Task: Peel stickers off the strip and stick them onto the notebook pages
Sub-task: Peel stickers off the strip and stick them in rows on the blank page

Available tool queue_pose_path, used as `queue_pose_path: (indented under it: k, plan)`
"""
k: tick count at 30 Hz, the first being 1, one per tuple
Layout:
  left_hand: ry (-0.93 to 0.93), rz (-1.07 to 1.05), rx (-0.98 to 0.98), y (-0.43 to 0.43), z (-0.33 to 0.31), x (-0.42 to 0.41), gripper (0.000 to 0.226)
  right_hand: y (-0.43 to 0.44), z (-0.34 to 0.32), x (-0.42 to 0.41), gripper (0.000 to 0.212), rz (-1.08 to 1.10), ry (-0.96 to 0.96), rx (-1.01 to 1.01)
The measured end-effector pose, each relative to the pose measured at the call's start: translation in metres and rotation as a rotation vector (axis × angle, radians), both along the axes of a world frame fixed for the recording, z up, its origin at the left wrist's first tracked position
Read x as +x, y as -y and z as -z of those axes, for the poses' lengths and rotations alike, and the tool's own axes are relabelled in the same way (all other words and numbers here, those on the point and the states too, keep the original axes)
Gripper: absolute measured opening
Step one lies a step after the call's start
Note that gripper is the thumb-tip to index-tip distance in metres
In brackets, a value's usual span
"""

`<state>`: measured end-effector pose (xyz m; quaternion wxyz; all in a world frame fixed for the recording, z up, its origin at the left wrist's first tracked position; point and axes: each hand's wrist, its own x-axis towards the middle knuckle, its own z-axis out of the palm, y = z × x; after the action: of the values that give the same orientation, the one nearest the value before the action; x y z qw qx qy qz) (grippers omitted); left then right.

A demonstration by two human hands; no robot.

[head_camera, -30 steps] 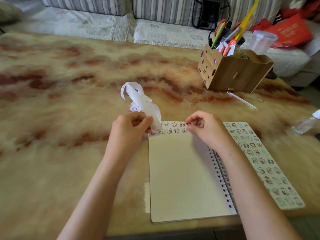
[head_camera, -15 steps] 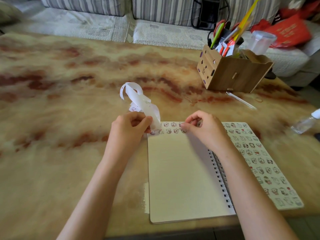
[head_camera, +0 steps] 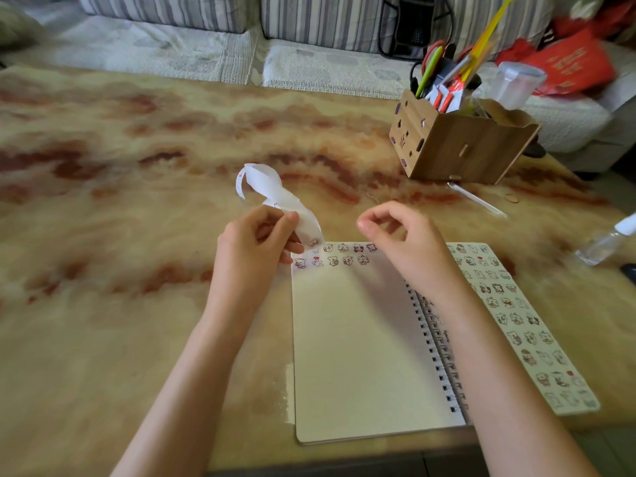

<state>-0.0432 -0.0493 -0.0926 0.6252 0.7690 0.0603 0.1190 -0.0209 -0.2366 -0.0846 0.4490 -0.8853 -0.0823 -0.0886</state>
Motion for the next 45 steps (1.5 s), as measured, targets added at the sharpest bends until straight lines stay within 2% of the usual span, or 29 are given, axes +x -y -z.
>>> queue_pose_path:
  k: [2,6,12,16,18,22,31,45]
  plan:
    - [0.021,0.005,-0.014,0.001,-0.001,0.000,0.018,-0.008,-0.007,-0.005,0.010,-0.108,0.001,0.101]
    - [0.054,0.018,-0.044,0.001,-0.003,0.000,0.017,-0.025,-0.005,-0.009,0.009,-0.217,-0.019,0.181]
    - [0.049,0.049,-0.110,0.001,-0.004,0.000,0.020,-0.032,-0.002,-0.010,0.016,-0.214,0.045,0.237]
    - [0.018,0.101,-0.140,0.003,-0.005,0.000,0.033,-0.034,0.001,-0.009,0.012,-0.191,0.033,0.330]
    - [0.004,0.133,-0.119,0.003,-0.005,-0.001,0.030,-0.034,0.002,-0.007,0.011,-0.179,0.030,0.354]
    - [0.004,0.159,-0.055,0.004,-0.006,-0.003,0.019,-0.033,0.005,-0.005,0.009,-0.183,0.052,0.313]
    - [-0.003,0.120,-0.040,0.004,-0.005,-0.003,0.020,-0.034,0.005,-0.008,0.008,-0.169,0.156,0.189]
    - [-0.005,0.123,-0.023,0.005,-0.005,-0.003,0.020,-0.034,0.003,-0.009,0.009,-0.164,0.152,0.158]
